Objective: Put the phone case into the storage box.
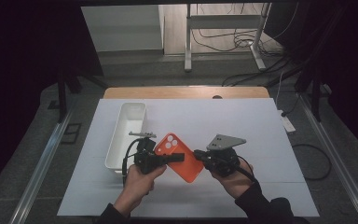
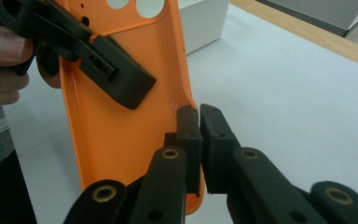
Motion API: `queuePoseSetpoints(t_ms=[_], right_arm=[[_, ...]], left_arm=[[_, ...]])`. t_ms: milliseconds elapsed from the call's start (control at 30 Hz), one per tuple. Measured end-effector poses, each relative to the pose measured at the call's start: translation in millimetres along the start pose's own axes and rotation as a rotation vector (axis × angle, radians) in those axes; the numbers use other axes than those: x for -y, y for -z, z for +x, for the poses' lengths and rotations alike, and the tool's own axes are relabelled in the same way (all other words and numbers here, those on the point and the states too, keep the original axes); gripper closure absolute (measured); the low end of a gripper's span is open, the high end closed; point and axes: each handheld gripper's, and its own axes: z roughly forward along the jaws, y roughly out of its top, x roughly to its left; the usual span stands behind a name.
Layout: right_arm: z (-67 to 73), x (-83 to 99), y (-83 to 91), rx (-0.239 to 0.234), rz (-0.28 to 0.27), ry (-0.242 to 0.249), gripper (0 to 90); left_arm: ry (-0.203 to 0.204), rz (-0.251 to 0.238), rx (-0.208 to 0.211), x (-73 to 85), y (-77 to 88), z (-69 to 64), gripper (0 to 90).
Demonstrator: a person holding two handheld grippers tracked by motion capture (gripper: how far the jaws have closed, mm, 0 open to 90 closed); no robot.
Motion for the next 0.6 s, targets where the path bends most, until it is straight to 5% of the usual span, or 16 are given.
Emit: queuePoseSetpoints(t_ms=[433, 467, 600], right_arm=[[-6.8, 1.3, 2.1, -0.011, -0.01, -0.046, 56.7], [-9.5, 1.4, 2.8, -0.018, -0.006, -0.062, 46.0], [-12.6, 3.5, 2.8, -0.043, 0.009, -0.072, 32.7]], left_arm=[[-0.026, 0.002, -0.029, 0.4, 2.9, 0.7, 87.3], [-0.024, 0.005, -0.03, 0.8, 4.6, 2.0, 87.3], [-0.032, 0.006, -0.031, 2.1, 8.2, 4.0, 87.2]])
